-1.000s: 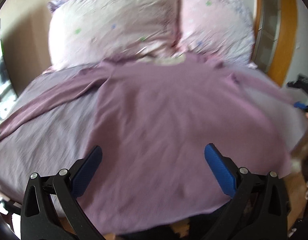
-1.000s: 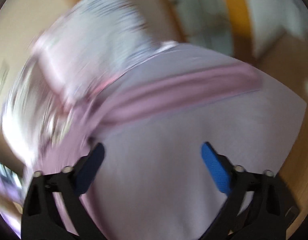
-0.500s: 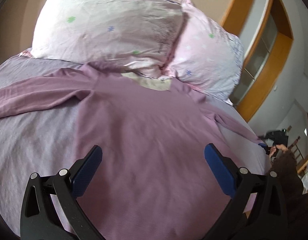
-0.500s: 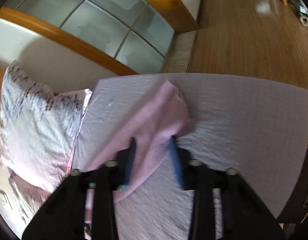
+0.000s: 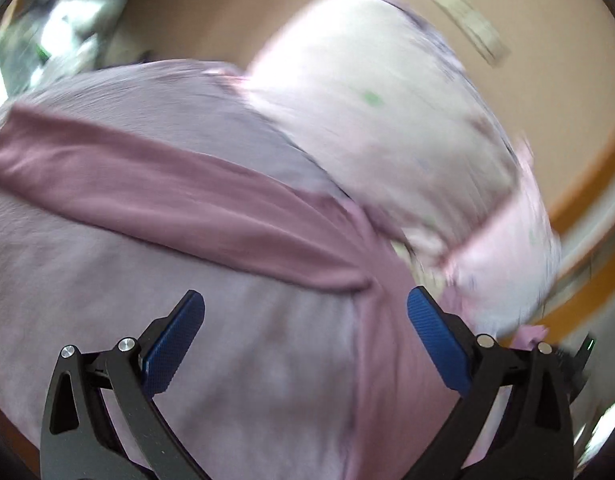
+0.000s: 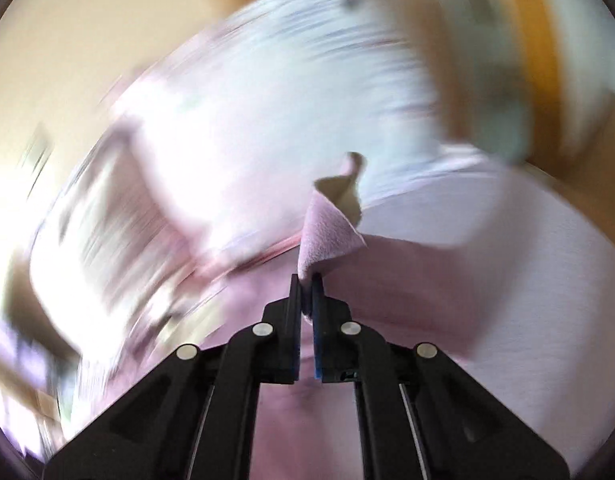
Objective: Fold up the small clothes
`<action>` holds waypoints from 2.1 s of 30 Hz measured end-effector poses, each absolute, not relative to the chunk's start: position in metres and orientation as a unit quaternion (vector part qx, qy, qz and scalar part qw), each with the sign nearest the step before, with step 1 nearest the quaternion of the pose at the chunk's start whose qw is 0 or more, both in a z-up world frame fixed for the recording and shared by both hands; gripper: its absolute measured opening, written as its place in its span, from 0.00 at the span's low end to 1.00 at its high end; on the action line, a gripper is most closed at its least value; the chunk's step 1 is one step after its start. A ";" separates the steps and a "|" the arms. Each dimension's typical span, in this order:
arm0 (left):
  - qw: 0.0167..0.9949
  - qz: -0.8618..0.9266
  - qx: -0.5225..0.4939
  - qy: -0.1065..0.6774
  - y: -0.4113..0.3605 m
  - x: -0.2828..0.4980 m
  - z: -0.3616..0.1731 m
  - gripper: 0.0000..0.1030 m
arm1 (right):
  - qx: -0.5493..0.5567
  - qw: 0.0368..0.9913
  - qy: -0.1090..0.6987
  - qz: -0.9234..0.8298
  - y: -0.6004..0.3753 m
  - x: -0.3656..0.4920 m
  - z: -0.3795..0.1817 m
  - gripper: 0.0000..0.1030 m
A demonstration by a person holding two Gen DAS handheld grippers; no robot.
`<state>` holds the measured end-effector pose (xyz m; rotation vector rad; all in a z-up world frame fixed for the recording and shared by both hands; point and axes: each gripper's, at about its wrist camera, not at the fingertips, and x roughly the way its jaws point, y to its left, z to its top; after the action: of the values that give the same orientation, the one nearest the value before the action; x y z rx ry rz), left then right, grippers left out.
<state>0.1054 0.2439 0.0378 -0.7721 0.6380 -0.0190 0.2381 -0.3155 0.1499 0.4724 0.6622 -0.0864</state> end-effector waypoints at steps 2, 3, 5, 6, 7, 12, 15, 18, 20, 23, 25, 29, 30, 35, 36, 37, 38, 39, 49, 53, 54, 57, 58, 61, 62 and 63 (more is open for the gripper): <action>0.868 0.011 -0.392 0.304 0.267 0.104 0.035 0.89 | 0.191 0.908 0.371 0.032 -0.242 0.279 0.134 0.04; 0.861 0.022 -0.405 0.306 0.279 0.103 0.033 0.87 | 0.176 0.901 0.392 0.062 -0.211 0.294 0.124 0.04; 0.847 0.032 -0.431 0.309 0.297 0.100 0.028 0.85 | 0.151 0.884 0.427 0.112 -0.156 0.319 0.105 0.04; 0.839 0.040 -0.447 0.308 0.306 0.097 0.024 0.85 | 0.142 0.880 0.437 0.124 -0.139 0.326 0.099 0.04; 0.833 0.048 -0.457 0.309 0.312 0.095 0.021 0.85 | 0.130 0.875 0.447 0.132 -0.119 0.333 0.092 0.04; 0.822 0.075 -0.474 0.308 0.330 0.087 0.015 0.84 | 0.090 0.866 0.469 0.150 -0.063 0.343 0.069 0.04; 0.816 0.087 -0.481 0.308 0.337 0.086 0.013 0.84 | 0.057 0.865 0.473 0.156 -0.043 0.342 0.062 0.05; 0.811 0.094 -0.489 0.305 0.345 0.083 0.010 0.84 | 0.022 0.849 0.500 0.171 -0.031 0.338 0.052 0.26; 0.808 0.096 -0.496 0.302 0.349 0.083 0.009 0.84 | 0.032 0.835 0.512 0.198 -0.029 0.331 0.050 0.75; 0.804 0.103 -0.506 0.295 0.355 0.081 0.007 0.84 | 0.049 0.845 0.486 0.217 -0.036 0.317 0.064 0.75; 0.800 0.109 -0.513 0.290 0.359 0.081 0.007 0.82 | 0.074 0.848 0.475 0.222 -0.050 0.309 0.074 0.75; 0.779 0.118 -0.552 0.273 0.375 0.078 0.003 0.75 | 0.112 0.845 0.471 0.226 -0.069 0.301 0.083 0.75; 0.772 0.119 -0.564 0.268 0.382 0.077 0.002 0.74 | 0.124 0.842 0.473 0.227 -0.076 0.298 0.084 0.75; 0.741 0.122 -0.611 0.251 0.413 0.067 -0.006 0.59 | 0.140 0.838 0.474 0.231 -0.082 0.292 0.084 0.75; 0.739 0.133 -0.609 0.255 0.418 0.063 -0.007 0.56 | 0.140 0.838 0.473 0.233 -0.083 0.290 0.084 0.75; 0.738 0.137 -0.610 0.255 0.422 0.058 -0.008 0.49 | 0.142 0.837 0.473 0.237 -0.084 0.288 0.085 0.75; 0.733 0.141 -0.613 0.258 0.424 0.052 -0.010 0.45 | 0.144 0.835 0.473 0.240 -0.085 0.285 0.085 0.75; 0.726 0.142 -0.622 0.256 0.424 0.044 -0.012 0.43 | 0.144 0.835 0.473 0.243 -0.085 0.284 0.084 0.75; 0.703 0.173 -0.642 0.254 0.415 0.046 -0.011 0.52 | 0.150 0.835 0.462 0.257 -0.086 0.278 0.087 0.75; 0.720 0.217 -0.609 0.253 0.423 0.054 -0.003 0.44 | 0.163 0.837 0.458 0.251 -0.101 0.272 0.087 0.75; 0.724 0.229 -0.597 0.257 0.423 0.055 -0.001 0.39 | 0.165 0.838 0.456 0.249 -0.105 0.271 0.088 0.75; 0.750 0.232 -0.561 0.262 0.420 0.061 0.006 0.03 | 0.174 0.845 0.445 0.241 -0.123 0.265 0.095 0.76; 0.761 0.227 -0.550 0.259 0.417 0.065 0.011 0.02 | 0.175 0.848 0.440 0.239 -0.129 0.263 0.098 0.76; 0.807 0.199 -0.494 0.254 0.395 0.088 0.046 0.02 | 0.179 0.865 0.413 0.220 -0.157 0.252 0.112 0.79; 0.820 0.187 -0.479 0.254 0.386 0.097 0.057 0.02 | 0.184 0.874 0.399 0.207 -0.172 0.247 0.118 0.80; 0.841 0.160 -0.452 0.252 0.368 0.112 0.078 0.02 | 0.187 0.879 0.391 0.198 -0.183 0.244 0.121 0.80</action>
<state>0.1118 0.3682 0.0775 -0.9549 0.5319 0.3391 0.2442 -0.1830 0.1214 0.3902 0.8145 0.4123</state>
